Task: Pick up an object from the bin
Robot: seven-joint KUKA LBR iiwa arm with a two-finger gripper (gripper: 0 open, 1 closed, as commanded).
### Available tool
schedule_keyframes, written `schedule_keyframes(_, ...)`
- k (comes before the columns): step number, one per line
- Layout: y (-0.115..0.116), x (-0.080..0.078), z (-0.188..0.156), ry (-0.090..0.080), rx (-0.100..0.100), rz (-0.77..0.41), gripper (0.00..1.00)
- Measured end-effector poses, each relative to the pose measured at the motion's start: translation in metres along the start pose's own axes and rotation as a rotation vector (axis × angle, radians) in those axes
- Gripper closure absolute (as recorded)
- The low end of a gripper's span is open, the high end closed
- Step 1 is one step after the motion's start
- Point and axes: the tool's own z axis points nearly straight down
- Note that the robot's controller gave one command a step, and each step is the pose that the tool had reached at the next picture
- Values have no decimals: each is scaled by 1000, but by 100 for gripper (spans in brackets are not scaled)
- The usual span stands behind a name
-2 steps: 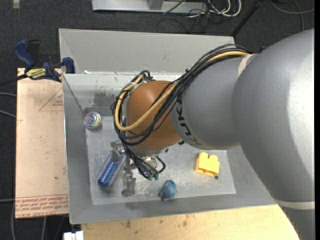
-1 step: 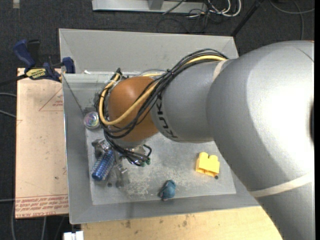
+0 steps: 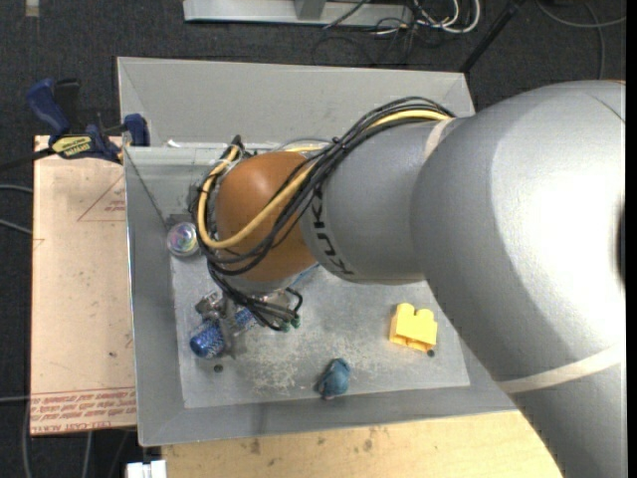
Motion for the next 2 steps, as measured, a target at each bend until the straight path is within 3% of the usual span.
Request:
schedule_keyframes(1, 36, 18, -118, -7, 0, -14, 100)
schedule_keyframes(2, 39, 16, -237, -10, 2, 13, 100)
